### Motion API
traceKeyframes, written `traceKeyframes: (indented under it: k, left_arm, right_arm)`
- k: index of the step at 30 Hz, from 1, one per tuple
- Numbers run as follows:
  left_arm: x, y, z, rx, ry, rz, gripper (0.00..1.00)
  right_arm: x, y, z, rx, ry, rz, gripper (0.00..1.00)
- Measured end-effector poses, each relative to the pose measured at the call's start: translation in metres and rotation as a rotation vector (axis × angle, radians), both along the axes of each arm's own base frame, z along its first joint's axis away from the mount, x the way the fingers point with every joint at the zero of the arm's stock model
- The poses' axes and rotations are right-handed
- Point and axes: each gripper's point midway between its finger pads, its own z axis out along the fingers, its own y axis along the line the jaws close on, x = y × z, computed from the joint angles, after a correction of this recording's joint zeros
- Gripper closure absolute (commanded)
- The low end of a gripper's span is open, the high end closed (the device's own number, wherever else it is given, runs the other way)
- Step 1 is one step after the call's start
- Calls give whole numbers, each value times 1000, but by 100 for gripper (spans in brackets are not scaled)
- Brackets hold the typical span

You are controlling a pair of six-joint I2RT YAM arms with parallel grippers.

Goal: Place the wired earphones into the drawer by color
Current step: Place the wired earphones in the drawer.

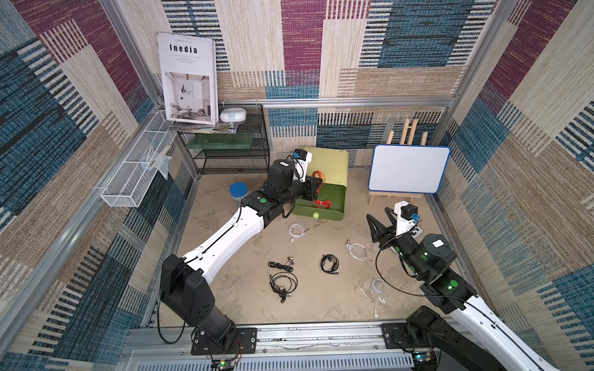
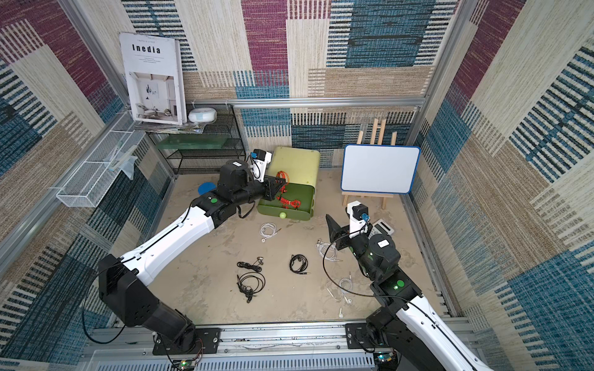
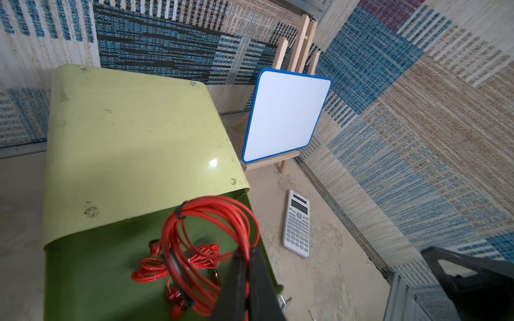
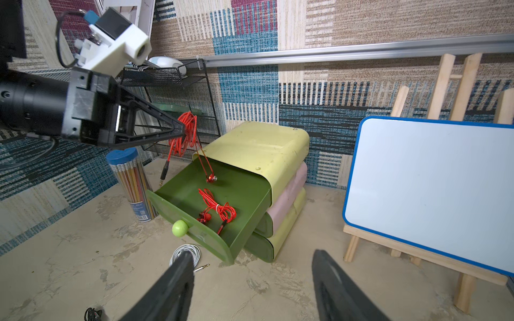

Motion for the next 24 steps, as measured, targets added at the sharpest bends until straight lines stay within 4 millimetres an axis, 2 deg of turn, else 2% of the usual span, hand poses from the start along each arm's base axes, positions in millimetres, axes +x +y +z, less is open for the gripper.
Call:
traceKeyframes:
  k: [7, 12, 17, 20, 24]
  left_arm:
    - [12, -7, -28, 15, 69, 15, 100]
    - [15, -10, -40, 25, 104, 18, 100]
    - [14, -10, -42, 31, 120, 18, 71]
    - [12, -9, -36, 26, 118, 15, 57]
    - [6, -6, -21, 12, 99, 11, 44]
  right_arm:
    - [0, 0, 0, 1, 0, 0, 29]
    - [1, 1, -2, -3, 7, 0, 29]
    - [3, 2, -5, -6, 18, 0, 29]
    - [4, 3, -4, -1, 23, 1, 29]
    - [6, 5, -7, 3, 37, 4, 29]
